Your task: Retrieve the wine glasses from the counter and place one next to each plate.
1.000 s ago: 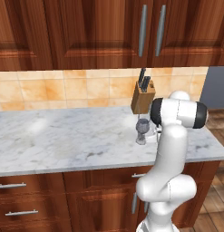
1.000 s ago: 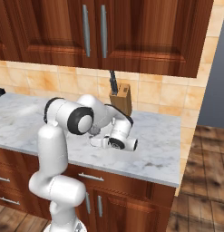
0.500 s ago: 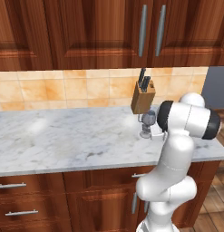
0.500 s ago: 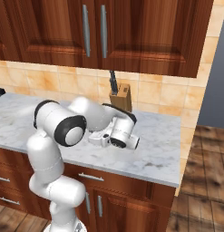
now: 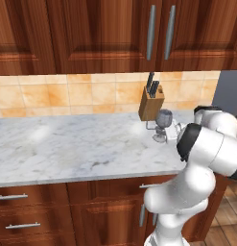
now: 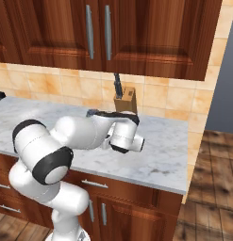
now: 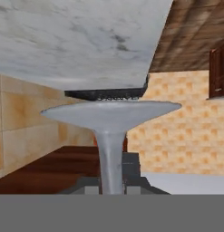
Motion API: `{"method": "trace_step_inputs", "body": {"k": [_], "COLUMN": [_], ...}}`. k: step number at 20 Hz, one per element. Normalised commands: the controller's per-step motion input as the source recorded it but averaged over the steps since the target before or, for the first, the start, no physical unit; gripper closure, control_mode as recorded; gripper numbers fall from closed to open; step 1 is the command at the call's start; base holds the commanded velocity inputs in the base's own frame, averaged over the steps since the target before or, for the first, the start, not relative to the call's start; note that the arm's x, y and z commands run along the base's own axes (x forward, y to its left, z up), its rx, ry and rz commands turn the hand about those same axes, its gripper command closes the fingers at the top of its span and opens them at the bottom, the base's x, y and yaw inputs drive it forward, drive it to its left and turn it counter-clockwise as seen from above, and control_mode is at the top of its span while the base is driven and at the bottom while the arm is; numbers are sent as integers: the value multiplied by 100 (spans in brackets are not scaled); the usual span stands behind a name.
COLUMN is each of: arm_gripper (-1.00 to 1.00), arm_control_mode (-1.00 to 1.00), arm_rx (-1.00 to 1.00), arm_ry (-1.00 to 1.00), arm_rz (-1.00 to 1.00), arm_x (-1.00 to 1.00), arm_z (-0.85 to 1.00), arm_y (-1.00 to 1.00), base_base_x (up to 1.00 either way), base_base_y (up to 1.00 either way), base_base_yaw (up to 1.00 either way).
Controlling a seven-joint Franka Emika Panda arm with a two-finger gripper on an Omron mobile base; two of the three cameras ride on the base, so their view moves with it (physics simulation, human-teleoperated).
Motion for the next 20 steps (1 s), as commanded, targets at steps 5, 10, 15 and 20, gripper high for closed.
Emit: {"method": "trace_step_inputs", "body": {"k": [5,10,15,20], "arm_gripper": [100,100,100,100], "arm_control_mode": [-100,-100,100,100], "arm_rx": [0,-1,0,0], "arm_ry": [0,0,0,0], "arm_rz": [0,0,0,0], "arm_x": [-63,-69,-41,0], "arm_z": [39,41,27,0], "arm_y": [0,2,0,0], "base_base_x": [0,0,-2,-27], "base_base_y": [0,0,-4,-79], "base_base_yaw": [0,0,0,0]}}
